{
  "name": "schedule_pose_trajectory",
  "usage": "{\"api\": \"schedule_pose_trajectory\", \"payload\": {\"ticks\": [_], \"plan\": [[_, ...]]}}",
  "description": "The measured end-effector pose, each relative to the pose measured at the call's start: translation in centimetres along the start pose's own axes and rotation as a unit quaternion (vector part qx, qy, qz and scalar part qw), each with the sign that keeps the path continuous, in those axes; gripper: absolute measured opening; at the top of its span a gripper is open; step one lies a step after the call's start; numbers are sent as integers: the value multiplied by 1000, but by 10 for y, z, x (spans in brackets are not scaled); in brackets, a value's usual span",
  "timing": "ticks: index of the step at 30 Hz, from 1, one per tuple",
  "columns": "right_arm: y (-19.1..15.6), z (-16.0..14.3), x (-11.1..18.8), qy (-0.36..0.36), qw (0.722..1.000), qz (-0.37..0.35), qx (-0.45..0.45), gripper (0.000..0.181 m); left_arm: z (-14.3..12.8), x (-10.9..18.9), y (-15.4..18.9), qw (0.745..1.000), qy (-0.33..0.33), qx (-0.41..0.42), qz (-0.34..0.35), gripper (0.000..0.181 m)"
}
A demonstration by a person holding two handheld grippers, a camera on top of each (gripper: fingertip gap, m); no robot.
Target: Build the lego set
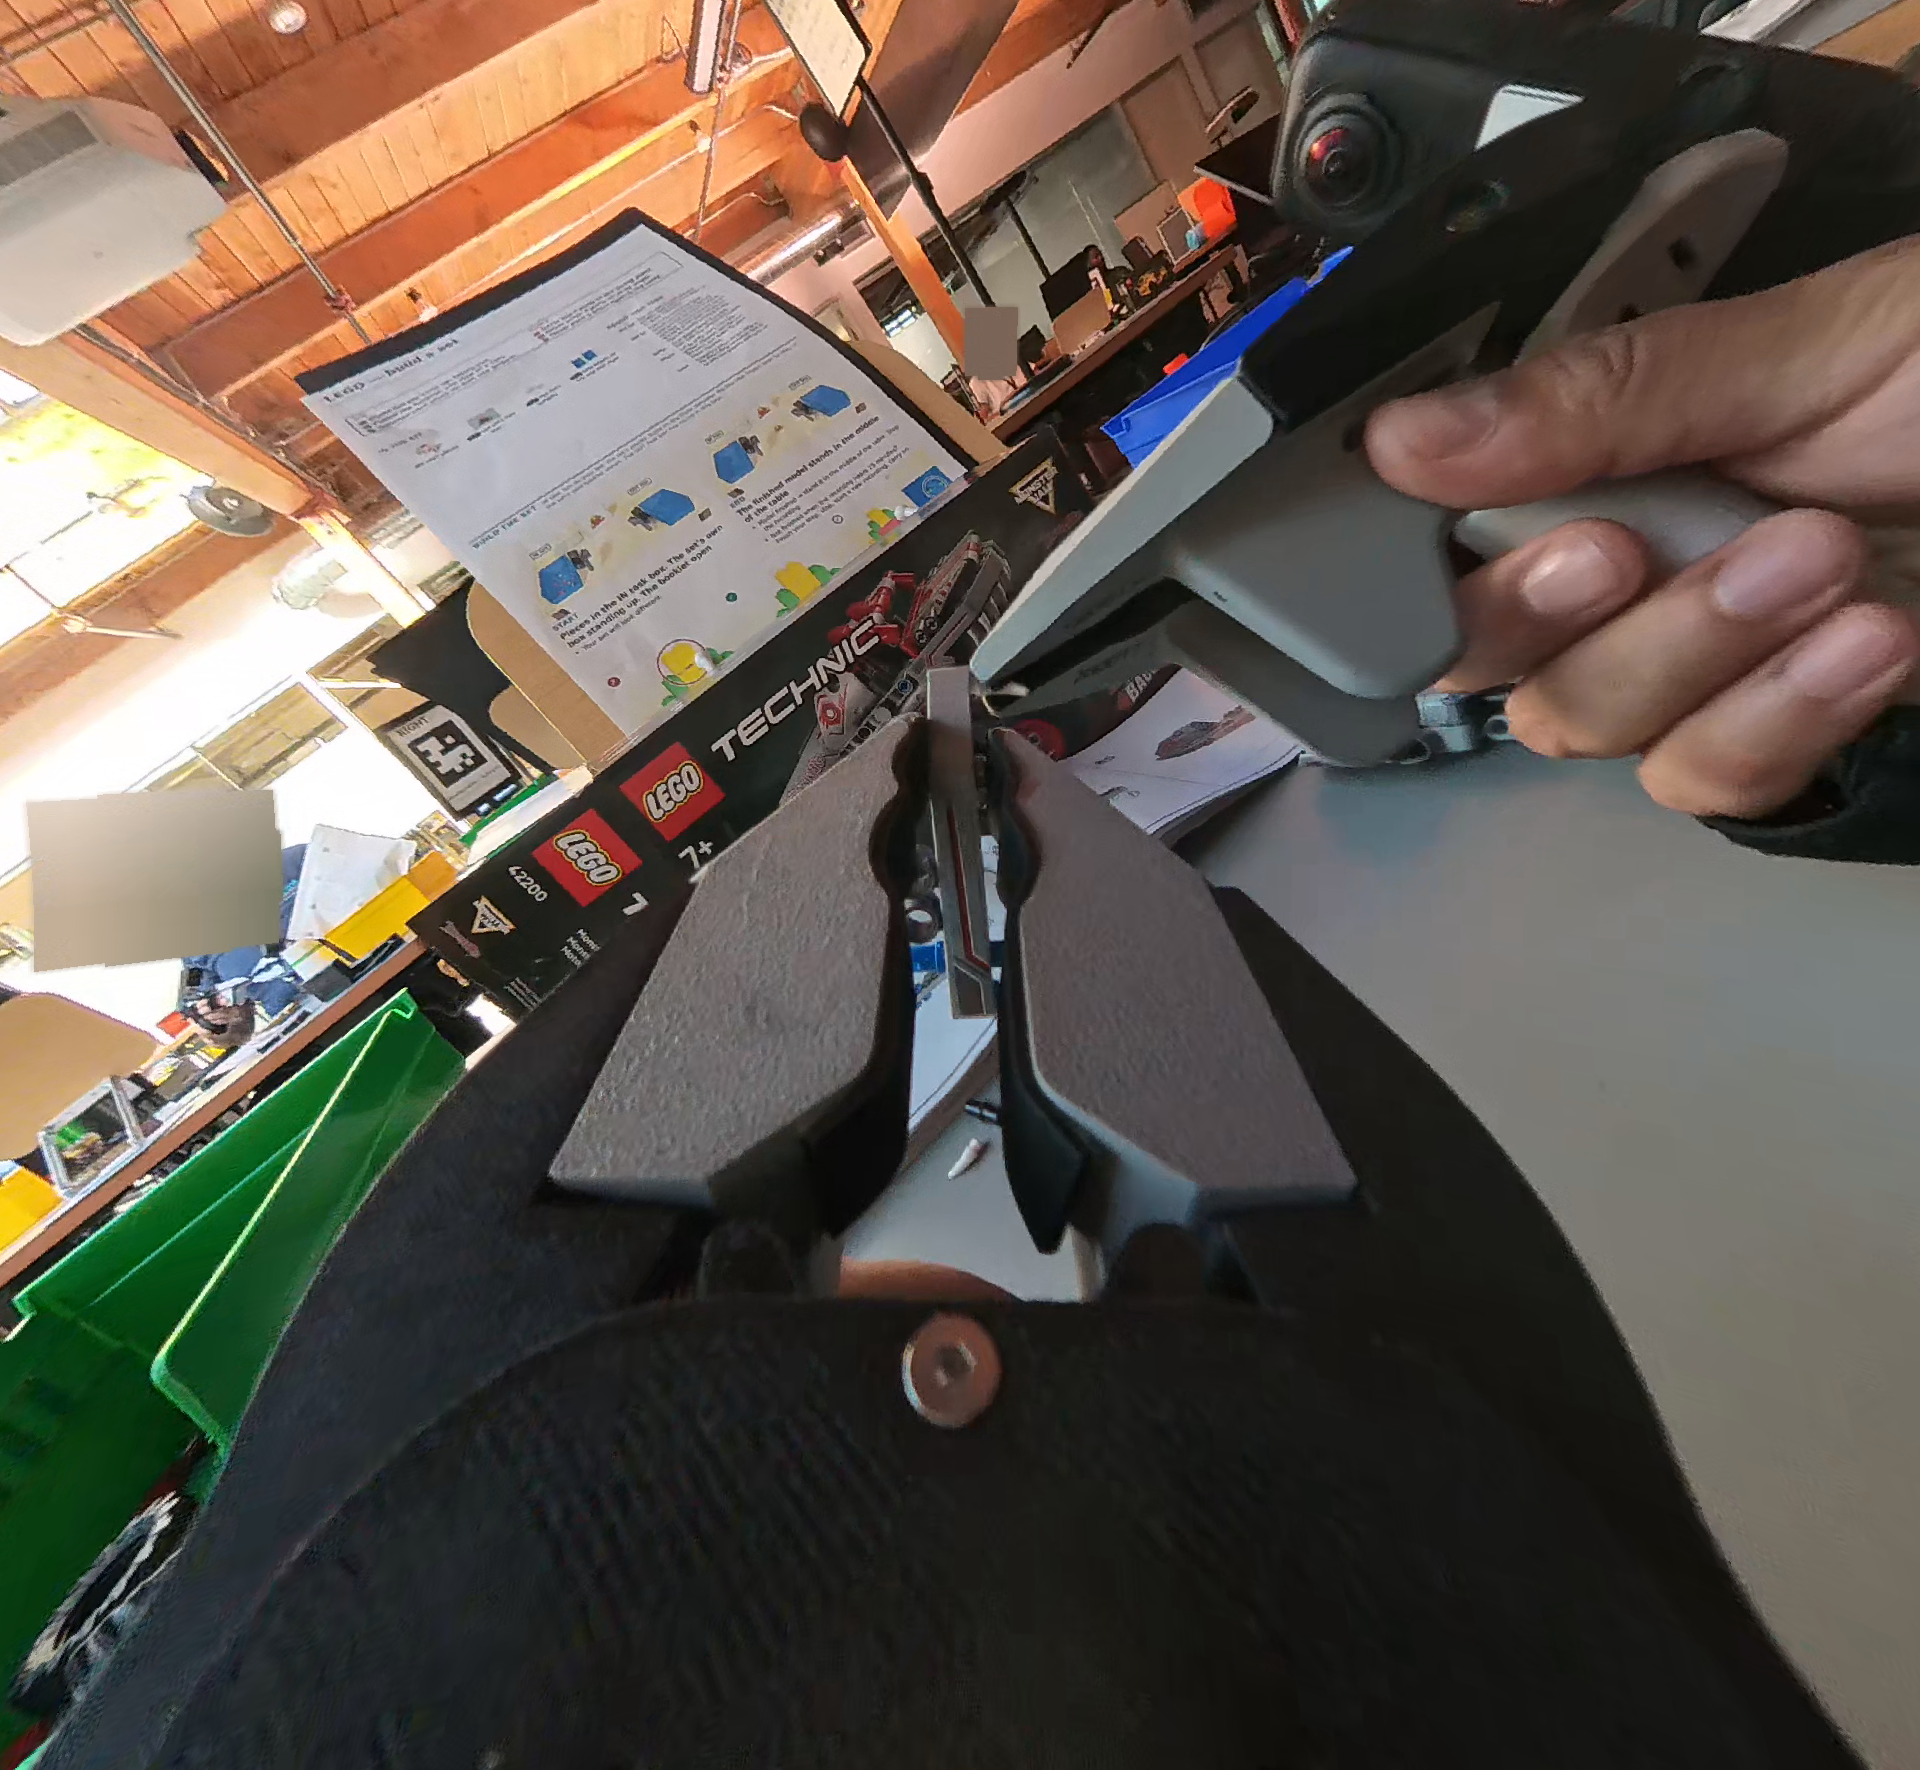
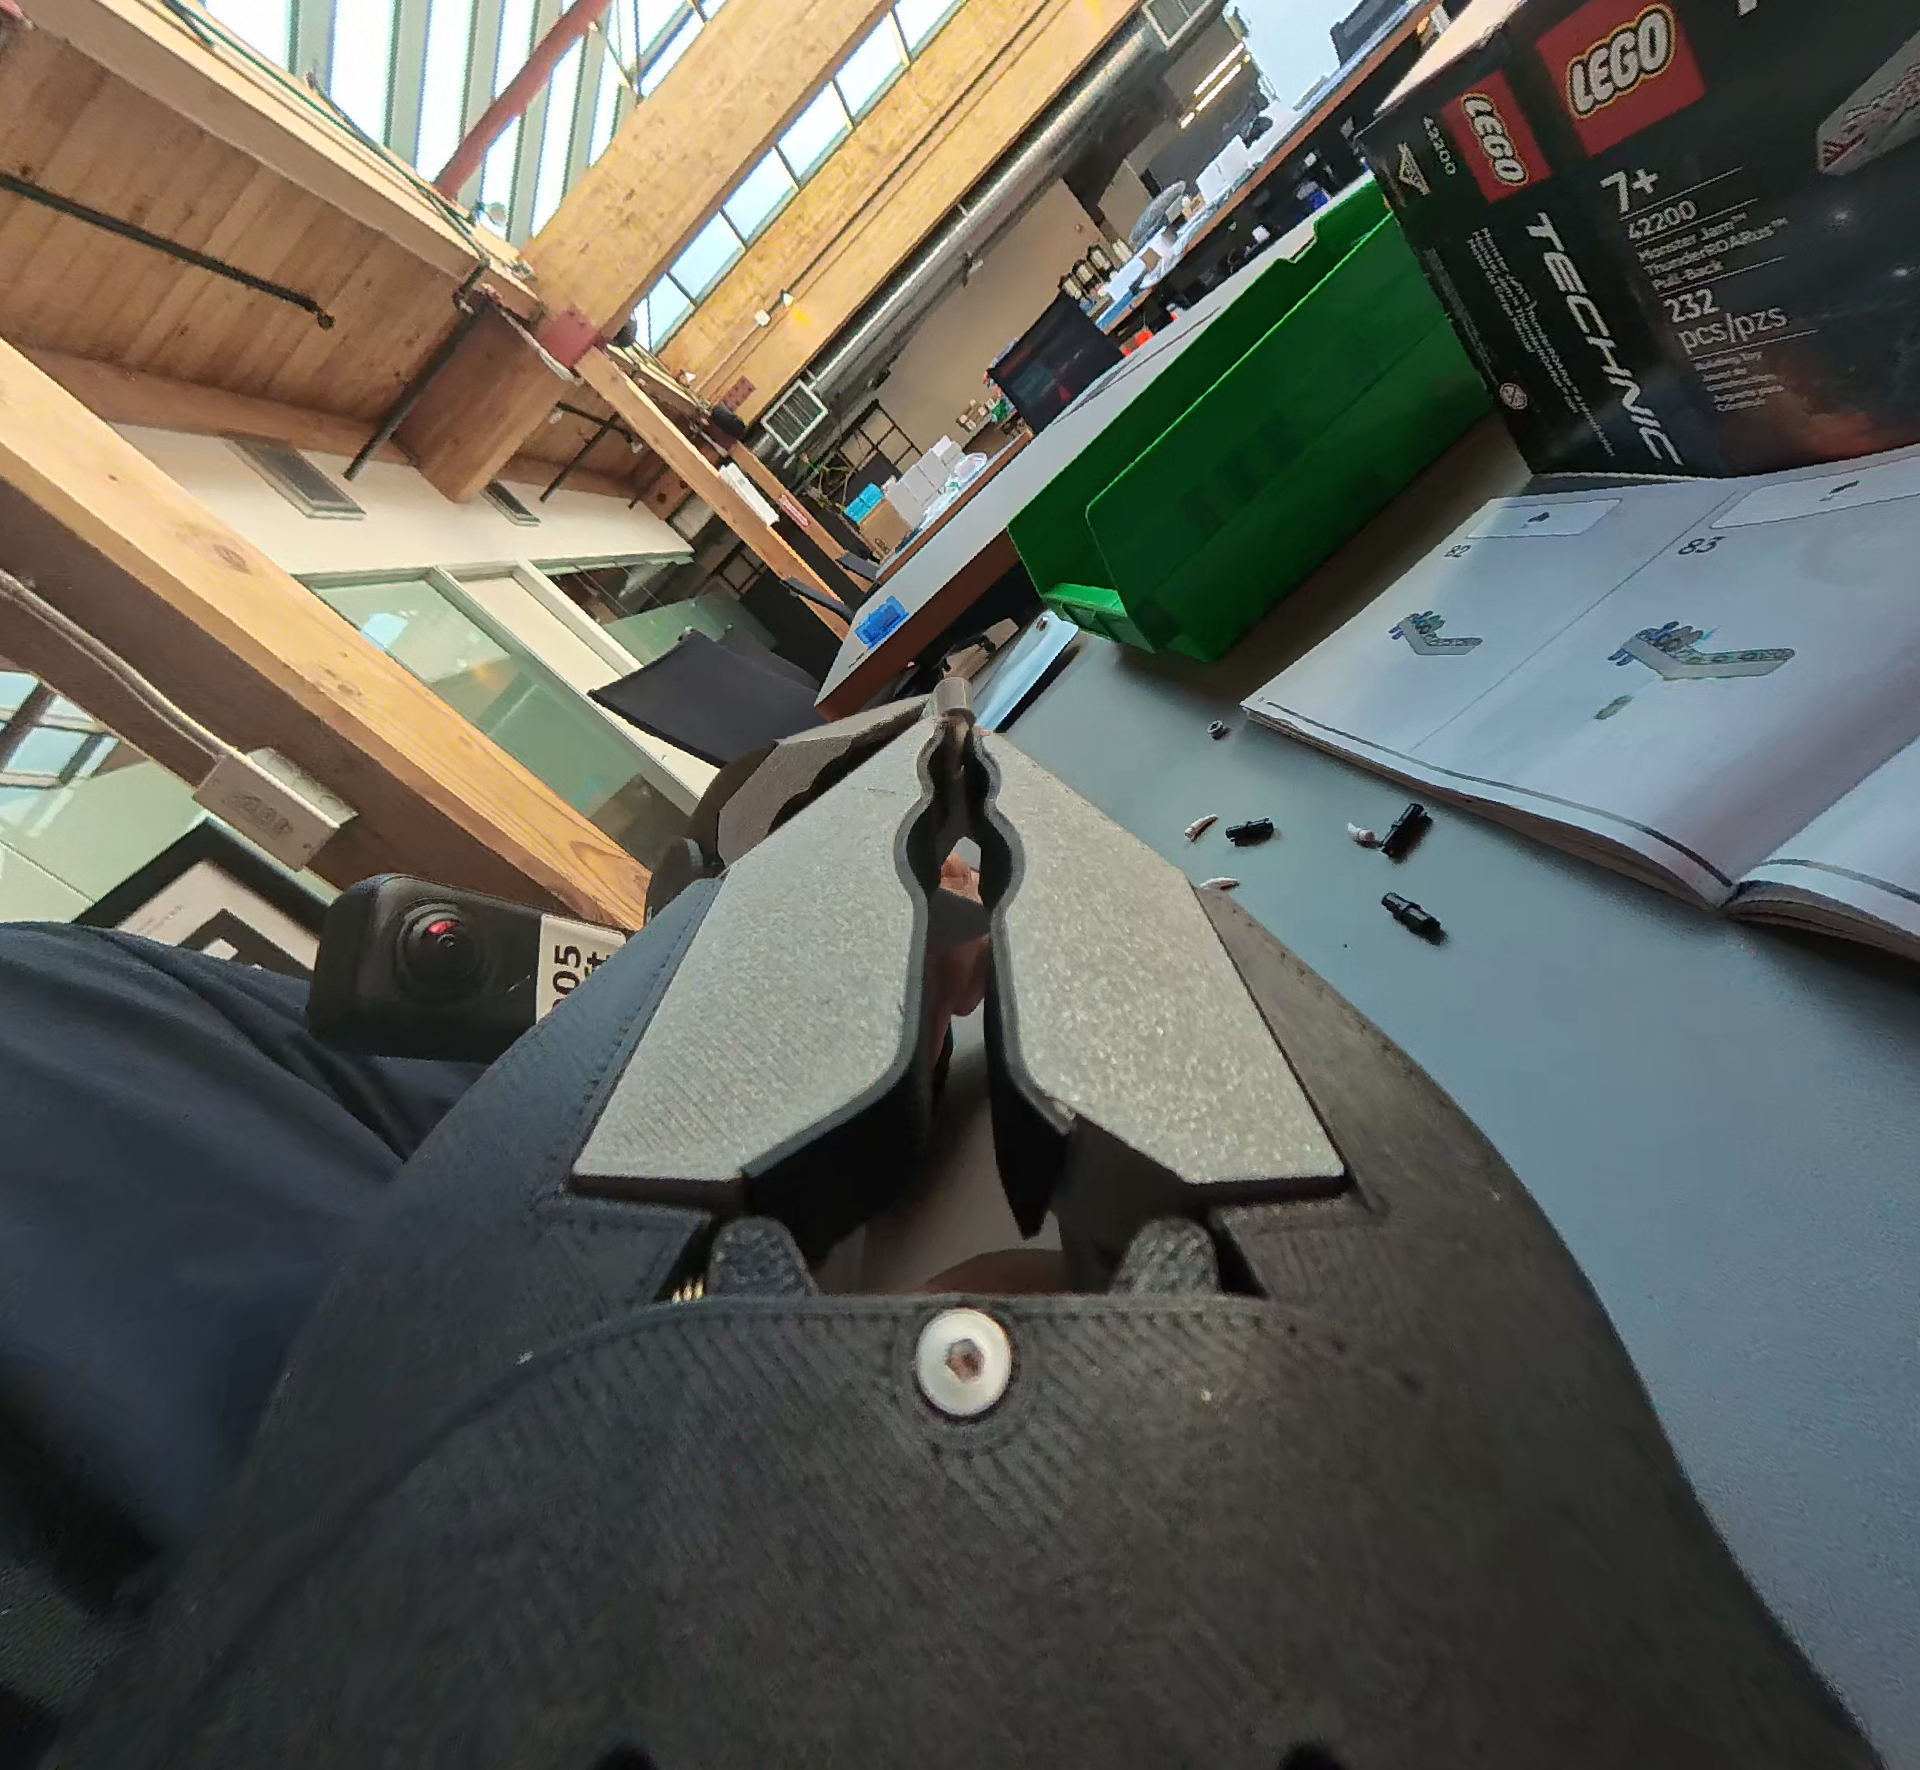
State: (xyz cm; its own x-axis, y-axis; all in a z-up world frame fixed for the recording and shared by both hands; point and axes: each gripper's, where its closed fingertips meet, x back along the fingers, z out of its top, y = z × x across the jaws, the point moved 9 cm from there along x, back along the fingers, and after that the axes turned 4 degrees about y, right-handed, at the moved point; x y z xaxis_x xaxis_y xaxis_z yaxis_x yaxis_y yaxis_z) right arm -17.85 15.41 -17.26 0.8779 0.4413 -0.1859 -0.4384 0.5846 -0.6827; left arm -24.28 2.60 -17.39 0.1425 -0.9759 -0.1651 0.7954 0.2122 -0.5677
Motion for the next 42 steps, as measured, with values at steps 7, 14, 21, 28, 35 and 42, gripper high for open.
{"api": "schedule_pose_trajectory", "payload": {"ticks": [7, 14, 21, 28, 35, 42], "plan": [[0, -2, 1, 11, 1000, 5, 28, 0, -1, 0, -3, 998, 3, 55, -20, 8], [-4, -3, 0, 18, 998, -6, 64, 0, -3, 1, -8, 991, 18, 123, -51, 8], [-4, -5, 0, 37, 999, 3, 39, 0, 1, 1, -4, 997, 12, 71, -23, 8], [2, -4, 0, 41, 999, 29, -4, 0, 0, 0, -3, 997, 11, 69, -15, 7], [0, -6, -1, 30, 999, 33, 10, 2, 2, 2, -4, 997, 17, 72, -13, 7], [-1, -6, 0, 27, 999, 31, 21, 0, 2, 2, -3, 997, 18, 70, -16, 8]]}}
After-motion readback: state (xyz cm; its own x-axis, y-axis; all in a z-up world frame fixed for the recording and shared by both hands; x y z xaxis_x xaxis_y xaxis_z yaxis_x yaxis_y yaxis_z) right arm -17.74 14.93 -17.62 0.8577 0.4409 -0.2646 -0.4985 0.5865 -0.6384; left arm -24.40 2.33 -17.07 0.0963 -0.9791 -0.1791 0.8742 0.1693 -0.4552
